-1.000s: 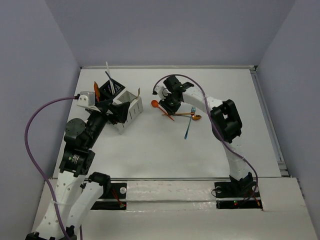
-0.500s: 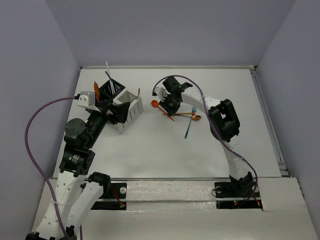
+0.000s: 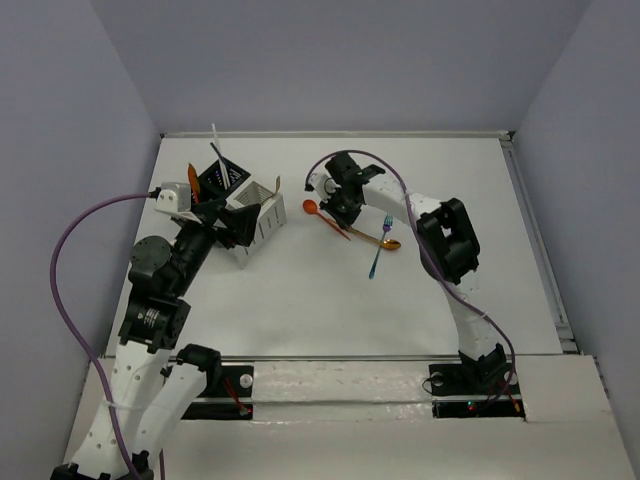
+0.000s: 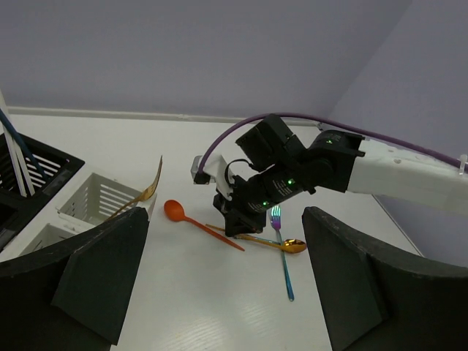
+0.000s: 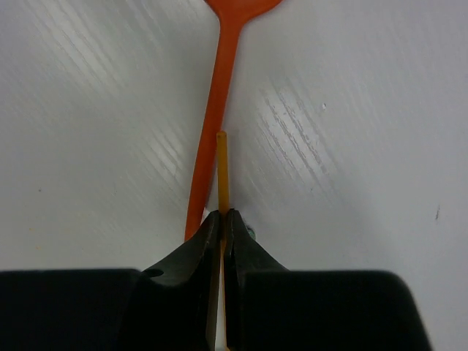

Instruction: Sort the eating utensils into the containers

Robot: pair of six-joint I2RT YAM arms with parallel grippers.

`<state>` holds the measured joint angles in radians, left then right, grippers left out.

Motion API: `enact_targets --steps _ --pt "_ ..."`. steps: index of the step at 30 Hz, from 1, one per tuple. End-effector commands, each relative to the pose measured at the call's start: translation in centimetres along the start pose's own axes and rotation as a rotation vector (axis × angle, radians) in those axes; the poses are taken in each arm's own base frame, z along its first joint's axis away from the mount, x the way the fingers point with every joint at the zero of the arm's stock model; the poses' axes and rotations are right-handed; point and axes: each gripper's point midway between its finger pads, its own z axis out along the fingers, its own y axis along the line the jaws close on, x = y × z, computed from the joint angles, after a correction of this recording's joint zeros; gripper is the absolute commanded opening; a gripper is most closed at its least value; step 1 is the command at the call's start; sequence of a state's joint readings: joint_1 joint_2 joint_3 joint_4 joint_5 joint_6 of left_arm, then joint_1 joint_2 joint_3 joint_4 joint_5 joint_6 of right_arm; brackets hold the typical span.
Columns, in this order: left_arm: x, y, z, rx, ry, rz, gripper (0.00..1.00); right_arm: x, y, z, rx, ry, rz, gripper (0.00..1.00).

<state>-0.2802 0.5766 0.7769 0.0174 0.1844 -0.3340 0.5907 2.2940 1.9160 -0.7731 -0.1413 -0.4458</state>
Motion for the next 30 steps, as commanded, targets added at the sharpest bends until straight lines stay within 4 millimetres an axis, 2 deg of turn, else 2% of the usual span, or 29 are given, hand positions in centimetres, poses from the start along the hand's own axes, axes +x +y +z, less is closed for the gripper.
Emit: enact_targets --steps 1,9,11,12,14,15,17,18,20,21,22,24,25,26,28,30 --pt "-0.8 -0.7 0.3 0.038 -0.03 0.012 0.99 -3.3 -1.2 -3.1 0.075 -0.108 -0.04 0.07" --pt "-0.4 -0.5 0.6 0.031 -0.018 0.01 0.99 -4.9 -1.5 -6.2 0.134 -0.217 -0.015 0.07" --pt "-0.3 -0.4 0.7 0.029 -0.016 0.009 0.99 -6.0 -1.7 -7.7 0.154 -0.279 0.001 0.07" --pt "-0.2 -0.3 0.8 0.023 -0.014 0.009 0.99 -5.8 -1.6 -7.7 0.157 -0.285 0.01 0.07" --pt "-0.1 -0.1 0.9 0.018 -0.011 0.008 0.98 -6.9 -1.7 -8.6 0.172 -0.347 0.024 0.07" --pt "0.1 -0.1 0.9 0.018 -0.006 0.006 0.98 -7.5 -1.4 -9.8 0.168 -0.39 0.044 0.07" --pt "0.3 -0.1 1.1 0.019 0.003 0.002 0.97 -8.4 -0.7 -10.6 0.143 -0.461 0.079 0.07" --pt "0.7 -0.1 1.3 0.025 0.017 -0.006 0.96 -9.0 -0.4 -12.1 0.138 -0.519 0.084 0.07" --pt "1.2 -0.3 1.7 0.041 0.034 -0.014 0.94 -9.8 0.8 -13.6 0.092 -0.594 0.122 0.07" --pt "1.5 -0.4 1.8 0.049 0.046 -0.023 0.93 -10.5 1.3 -15.8 0.085 -0.66 0.126 0.07" --pt "2.1 -0.4 2.2 0.06 0.073 -0.032 0.92 -10.5 1.8 -16.0 0.07 -0.702 0.138 0.07" --pt "2.9 -0.6 2.6 0.073 0.104 -0.044 0.91 -11.2 3.9 -17.7 -0.011 -0.775 0.156 0.07" --pt "3.3 -0.8 2.7 0.092 0.122 -0.051 0.9 -11.3 4.3 -18.4 -0.024 -0.804 0.165 0.07" --pt "3.9 -0.8 3.1 0.096 0.143 -0.066 0.89 -12.3 5.8 -20.3 -0.05 -0.87 0.157 0.07" --pt "4.9 -1.0 3.4 0.119 0.178 -0.088 0.87 -12.3 6.5 -20.8 -0.061 -0.905 0.157 0.07" --pt "5.4 -1.2 3.7 0.135 0.193 -0.109 0.84 -12.9 8.6 -22.0 -0.11 -0.955 0.164 0.07"
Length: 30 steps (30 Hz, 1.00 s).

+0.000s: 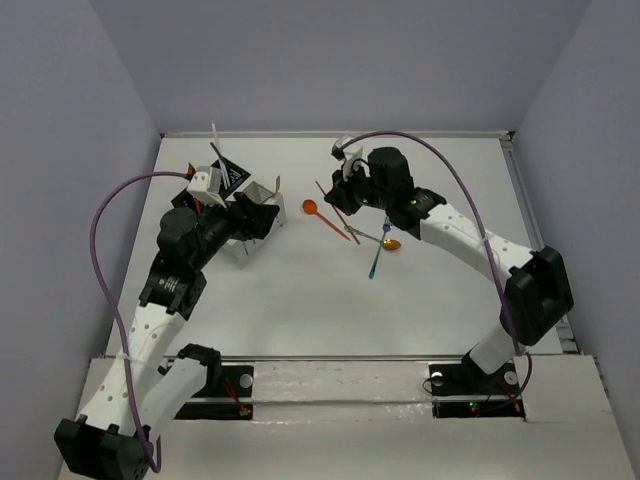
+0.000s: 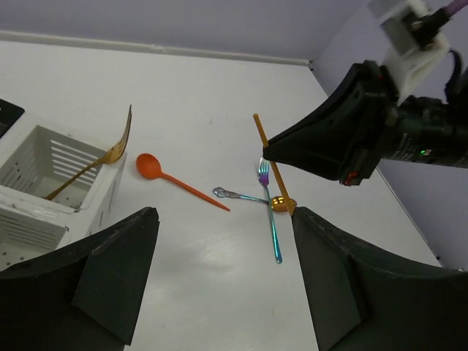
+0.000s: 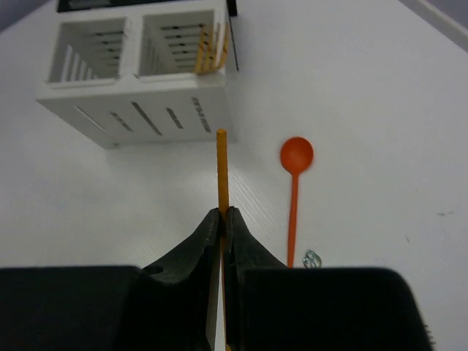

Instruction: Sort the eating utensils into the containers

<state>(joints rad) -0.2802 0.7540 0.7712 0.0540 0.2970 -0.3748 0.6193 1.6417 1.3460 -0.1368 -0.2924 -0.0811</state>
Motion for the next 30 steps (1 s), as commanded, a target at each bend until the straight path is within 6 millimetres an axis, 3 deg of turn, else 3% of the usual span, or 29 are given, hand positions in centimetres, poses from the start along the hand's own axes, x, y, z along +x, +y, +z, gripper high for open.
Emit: enact_targets --steps 1,7,13,18,25,30 --pt "1.0 -1.3 0.9 0.094 0.031 -0.041 0.84 -5.8 4.8 -1.3 -0.13 -0.243 0.04 0.07" --pt "3.2 -1.8 2.1 0.159 0.122 -0.093 0.83 -7.1 9.5 -1.8 -0.262 -0.307 0.047 0.07" --pt "3.1 -1.9 2.2 0.163 0.113 -0.103 0.83 -6.4 11.2 -1.0 -0.291 -0.292 0.041 0.07" --pt "3.3 -1.5 2.4 0.149 0.118 -0.112 0.74 -6.3 13.4 -0.4 -0.334 -0.284 0.032 0.07" --pt "3.1 -1.4 2.4 0.139 0.107 -0.113 0.64 -5.7 14.8 0.3 -0.354 -0.265 0.022 0.07" --pt "3.3 -1.4 2.5 0.138 0.112 -0.115 0.44 -5.8 15.1 0.1 -0.355 -0.28 0.019 0.07"
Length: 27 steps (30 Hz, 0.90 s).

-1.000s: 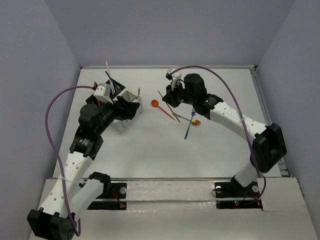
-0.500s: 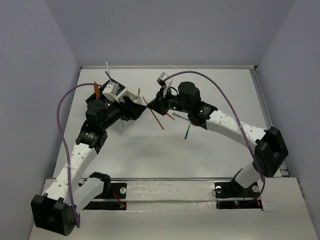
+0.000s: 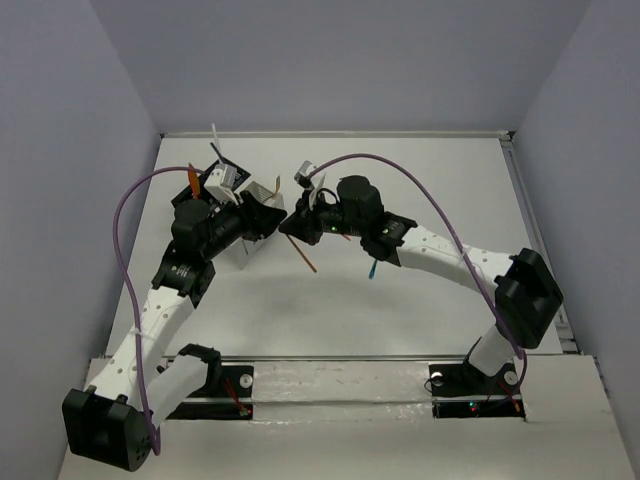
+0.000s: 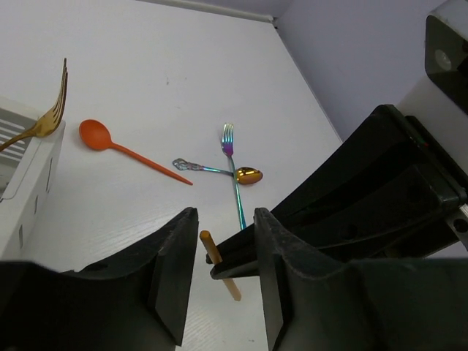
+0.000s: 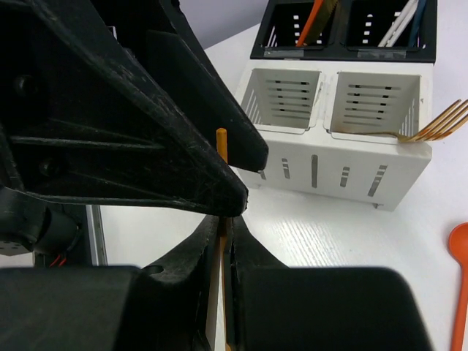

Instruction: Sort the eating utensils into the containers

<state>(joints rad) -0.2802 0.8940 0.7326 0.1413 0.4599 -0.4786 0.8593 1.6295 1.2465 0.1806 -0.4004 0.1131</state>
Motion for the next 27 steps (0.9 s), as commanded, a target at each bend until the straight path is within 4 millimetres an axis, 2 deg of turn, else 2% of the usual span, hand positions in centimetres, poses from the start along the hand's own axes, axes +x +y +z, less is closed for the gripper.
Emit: enact_targets --steps 1,7,11,15,17,22,23,27 --pt "-0.83 -0.79 -0.03 0.035 -0.036 0.022 0.4 -3.17 1.0 -0.26 -0.016 -0.1 -0.04 0.07" --pt "-0.68 -0.49 0.12 0.023 -0.027 0.017 0.42 -3.49 0.95 -0.36 -0.01 -0.112 -0.045 0.07" --pt "-0.56 -0.38 0.2 0.019 -0.021 0.016 0.27 -3.33 0.79 -0.29 -0.003 -0.117 -0.039 0.07" --pt "-0.5 -0.31 0.26 0.016 -0.016 0.013 0.26 -3.53 0.71 -0.32 0.004 -0.124 -0.038 0.07" --pt "-0.38 -0.23 0.35 0.015 -0.009 0.015 0.07 -3.67 0.71 -0.39 0.006 -0.13 -0.039 0.07" --pt "-0.67 0.07 0.3 -0.007 -0.019 0.018 0.06 -3.66 0.7 -0.51 0.01 -0.129 -0.032 0.08" --pt "-0.73 0.07 0.24 -0.009 -0.022 0.02 0.06 -3.68 0.77 -0.55 0.008 -0.129 -0.027 0.1" --pt "-1.1 0.03 0.19 -0.014 -0.035 0.024 0.06 -3.27 1.06 -0.7 -0.003 -0.117 -0.007 0.31"
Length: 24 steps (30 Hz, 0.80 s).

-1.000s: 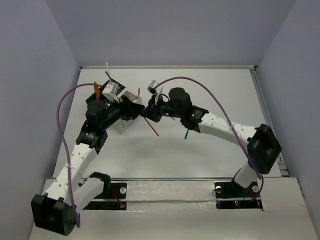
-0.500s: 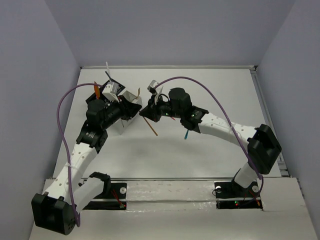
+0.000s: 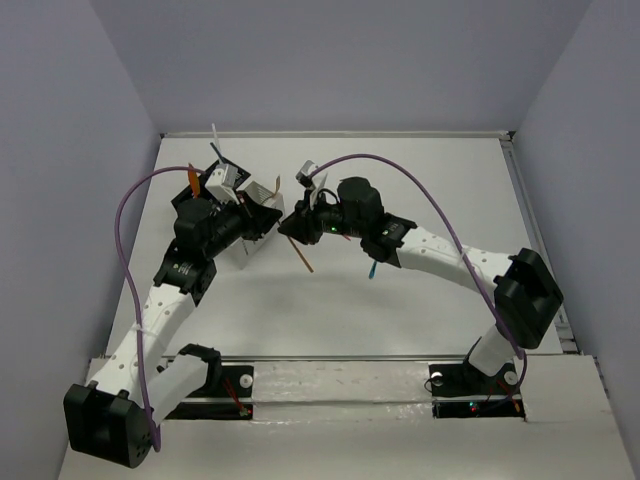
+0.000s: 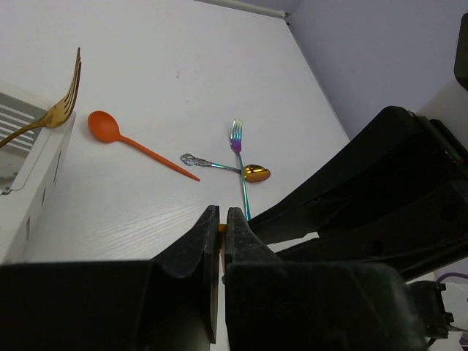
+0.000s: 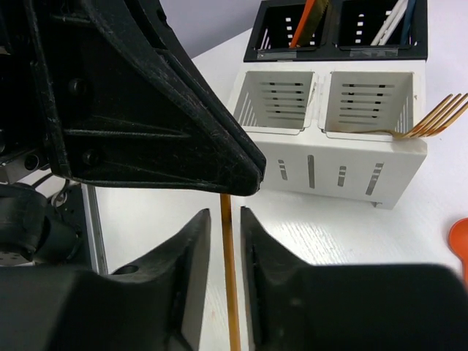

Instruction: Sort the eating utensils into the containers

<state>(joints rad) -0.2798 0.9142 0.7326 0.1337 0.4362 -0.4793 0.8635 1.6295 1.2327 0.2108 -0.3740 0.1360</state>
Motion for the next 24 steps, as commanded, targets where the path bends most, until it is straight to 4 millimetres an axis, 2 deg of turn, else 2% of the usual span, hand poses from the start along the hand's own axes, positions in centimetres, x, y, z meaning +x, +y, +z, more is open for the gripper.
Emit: enact_targets --steps 1,4,6,7,8,9,10,11,12,13,15,16,18,19,22,24 --pt "-1.5 -0.8 -0.2 0.017 -0.046 0.035 0.06 -3.1 1.4 -0.9 -0.027 -0.097 -0.017 0.4" --pt "-2.2 -0.9 -0.3 0.004 -0.066 0.046 0.06 -2.9 1.9 -1.8 -0.036 -0.094 -0.012 0.58" --pt "-2.6 -0.8 -0.4 -0.006 -0.073 0.051 0.06 -3.5 2.4 -2.9 -0.036 -0.102 -0.014 0.65" --pt "-2.9 -0.9 -0.4 -0.011 -0.081 0.053 0.06 -2.8 2.4 -3.3 -0.029 -0.09 -0.007 0.7" --pt "-3.5 -1.1 -0.5 -0.016 -0.093 0.059 0.06 -3.5 2.9 -4.5 -0.03 -0.108 -0.009 0.74" --pt "-3.9 -1.1 -0.6 -0.023 -0.103 0.065 0.06 -3.6 3.1 -5.1 -0.024 -0.113 -0.01 0.74" --pt "-4.7 -1.2 -0.7 -0.036 -0.124 0.072 0.06 -2.1 3.0 -5.8 -0.014 -0.092 0.002 0.78" --pt "-5.0 -1.2 -0.9 -0.046 -0.131 0.076 0.06 -2.0 3.0 -6.5 0.001 -0.099 0.006 0.79" --pt "-5.5 -1.2 -1.0 -0.055 -0.144 0.081 0.06 -2.8 3.5 -8.0 0.004 -0.131 0.0 0.81" --pt "-6.4 -1.4 -1.2 -0.069 -0.174 0.084 0.06 -1.0 3.3 -8.6 0.019 -0.11 0.012 0.81" --pt "-7.6 -1.5 -1.4 -0.086 -0.209 0.09 0.06 -0.3 3.3 -9.9 0.043 -0.125 0.027 0.81" --pt "-9.0 -1.4 -1.6 -0.117 -0.25 0.09 0.06 0.7 3.4 -11.0 0.053 -0.128 0.035 0.81" --pt "-10.6 -1.4 -1.6 -0.145 -0.293 0.093 0.06 1.6 3.1 -11.9 0.08 -0.135 0.054 0.81" --pt "-11.4 -1.3 -1.5 -0.16 -0.31 0.097 0.06 1.9 2.5 -12.4 0.123 -0.143 0.063 0.79" --pt "-15.8 -0.8 -1.8 -0.263 -0.407 0.117 0.06 3.3 0.7 -13.7 0.237 -0.14 0.088 0.79" --pt "-17.4 0.0 -2.0 -0.333 -0.446 0.14 0.06 3.8 -0.4 -14.7 0.315 -0.155 0.095 0.78"
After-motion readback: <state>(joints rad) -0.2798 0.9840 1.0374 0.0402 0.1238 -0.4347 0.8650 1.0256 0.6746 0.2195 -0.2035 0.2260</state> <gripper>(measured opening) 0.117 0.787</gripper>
